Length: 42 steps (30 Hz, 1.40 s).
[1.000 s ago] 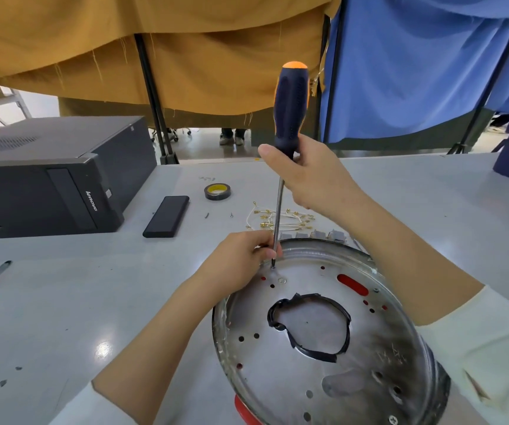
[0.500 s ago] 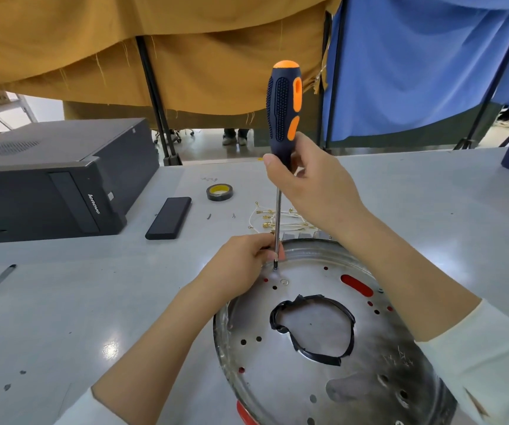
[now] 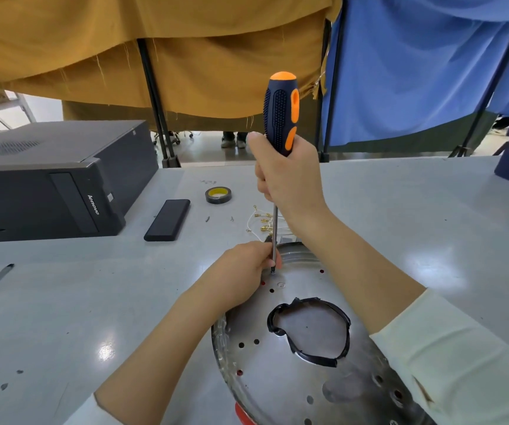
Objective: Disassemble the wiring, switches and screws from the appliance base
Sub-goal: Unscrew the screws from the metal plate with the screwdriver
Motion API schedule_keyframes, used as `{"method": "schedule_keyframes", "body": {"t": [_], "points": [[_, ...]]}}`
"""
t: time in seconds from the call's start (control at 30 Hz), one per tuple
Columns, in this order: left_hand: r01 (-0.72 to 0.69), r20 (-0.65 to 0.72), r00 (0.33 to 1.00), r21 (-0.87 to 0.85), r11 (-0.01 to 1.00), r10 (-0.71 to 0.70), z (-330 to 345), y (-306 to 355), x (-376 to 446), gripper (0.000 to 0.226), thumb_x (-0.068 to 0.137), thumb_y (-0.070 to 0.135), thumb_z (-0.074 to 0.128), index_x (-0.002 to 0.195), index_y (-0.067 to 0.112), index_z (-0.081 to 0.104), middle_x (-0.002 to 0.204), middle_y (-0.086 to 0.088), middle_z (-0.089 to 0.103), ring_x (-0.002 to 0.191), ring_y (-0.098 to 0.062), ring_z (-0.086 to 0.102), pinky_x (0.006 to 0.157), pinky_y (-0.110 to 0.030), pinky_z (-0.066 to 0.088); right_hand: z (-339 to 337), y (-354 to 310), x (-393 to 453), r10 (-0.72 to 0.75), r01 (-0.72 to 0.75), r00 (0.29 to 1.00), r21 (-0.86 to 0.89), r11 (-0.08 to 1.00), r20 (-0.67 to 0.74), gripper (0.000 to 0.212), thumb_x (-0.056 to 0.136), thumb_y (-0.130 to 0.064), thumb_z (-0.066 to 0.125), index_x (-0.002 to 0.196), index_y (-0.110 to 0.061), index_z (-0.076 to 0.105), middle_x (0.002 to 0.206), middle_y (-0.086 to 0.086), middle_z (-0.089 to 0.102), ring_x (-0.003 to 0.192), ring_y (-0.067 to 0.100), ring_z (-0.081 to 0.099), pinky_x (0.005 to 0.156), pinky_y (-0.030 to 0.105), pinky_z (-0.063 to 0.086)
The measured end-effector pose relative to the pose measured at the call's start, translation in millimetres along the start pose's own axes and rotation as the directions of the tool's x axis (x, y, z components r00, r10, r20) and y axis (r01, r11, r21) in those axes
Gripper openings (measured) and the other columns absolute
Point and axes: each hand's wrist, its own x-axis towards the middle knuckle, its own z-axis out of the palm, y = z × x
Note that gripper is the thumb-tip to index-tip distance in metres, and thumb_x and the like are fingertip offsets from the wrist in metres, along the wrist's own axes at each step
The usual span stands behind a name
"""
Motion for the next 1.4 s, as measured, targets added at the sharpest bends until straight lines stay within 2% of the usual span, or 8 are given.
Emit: {"method": "schedule_keyframes", "body": {"t": [0.17,0.4,0.63,0.73,0.83,0.97,1.13,1.4], "points": [[-0.009,0.028,1.0,0.045,0.999,0.007,1,0,0,0.018,0.098,0.012,0.043,0.091,0.027,0.052,0.088,0.013,0.048,0.078,-0.008,0.046,0.059,-0.009,0.028,0,5,-5,-0.055,0.056,0.998,0.039,0.998,-0.012,0.041,0.087,-0.009,0.057,0.056,-0.021,0.033,0.05,0.0,0.029,0.044,0.013,0.026,0.042,0.023,0.024],[-0.003,0.022,1.0,0.014,1.0,0.003,2,2,0,0.011,0.095,0.013,0.05,0.096,0.02,0.058,0.094,0.008,0.055,0.084,-0.011,0.049,0.068,-0.019,0.032,-16,-1,6,0.107,-0.2,0.9,0.184,0.962,0.422,0.034,0.078,-0.013,0.05,0.057,-0.018,0.023,0.04,-0.008,0.024,0.036,0.011,0.015,0.041,0.013,0.017],[0.008,0.018,1.0,-0.027,1.0,-0.008,5,-2,4,0.013,0.094,0.013,0.051,0.09,0.023,0.057,0.086,0.015,0.053,0.082,-0.008,0.05,0.063,-0.01,0.033,-12,-1,-2,0.059,-0.085,0.934,0.058,0.995,0.353,0.038,0.094,-0.016,0.056,0.06,-0.014,0.039,0.048,0.001,0.034,0.042,0.017,0.03,0.041,0.027,0.031],[-0.007,0.007,1.0,0.015,1.0,0.007,6,-3,4,0.02,0.094,0.013,0.051,0.082,0.029,0.049,0.076,0.018,0.046,0.074,-0.004,0.045,0.058,-0.004,0.031,-7,-9,-5,0.014,-0.012,0.995,-0.022,1.0,0.1,0.023,0.089,-0.02,0.063,0.073,-0.014,0.048,0.054,0.001,0.044,0.048,0.013,0.044,0.053,0.028,0.049],[-0.021,0.015,1.0,0.037,0.999,0.02,6,-3,3,0.022,0.094,0.014,0.049,0.08,0.03,0.046,0.077,0.017,0.047,0.072,-0.002,0.047,0.058,-0.008,0.032,-4,-8,-4,0.062,-0.055,0.996,0.11,0.992,-0.062,0.027,0.087,-0.023,0.066,0.07,-0.019,0.045,0.053,-0.005,0.039,0.046,0.009,0.037,0.045,0.021,0.039],[0.004,0.059,0.998,-0.074,0.997,0.001,1,0,-1,0.033,0.09,0.002,0.047,0.109,0.027,0.056,0.106,0.008,0.06,0.097,-0.014,0.056,0.079,-0.024,0.044,-8,-5,1,0.09,-0.104,0.992,0.184,0.977,0.087,0.04,0.09,-0.009,0.058,0.06,-0.019,0.034,0.045,-0.007,0.031,0.038,0.009,0.027,0.036,0.014,0.025],[-0.037,0.05,0.998,-0.125,0.991,0.043,1,-1,-4,0.057,0.084,-0.001,0.04,0.125,0.039,0.032,0.094,-0.012,0.058,0.08,-0.028,0.054,0.066,-0.034,0.043,-32,-2,12,0.068,-0.241,0.88,0.317,0.917,0.471,0.038,0.076,-0.012,0.057,0.052,-0.022,0.028,0.038,-0.01,0.024,0.033,0.008,0.018,0.04,0.013,0.018],[0.035,0.06,0.998,-0.103,0.994,-0.029,7,-7,4,0.055,0.089,0.005,0.045,0.137,0.031,0.036,0.084,0.013,0.047,0.071,-0.007,0.045,0.056,-0.016,0.028,-32,3,0,0.047,-0.086,0.98,0.194,0.977,0.194,0.021,0.091,-0.014,0.061,0.079,-0.018,0.044,0.061,-0.003,0.046,0.055,0.015,0.044,0.055,0.025,0.044]]}}
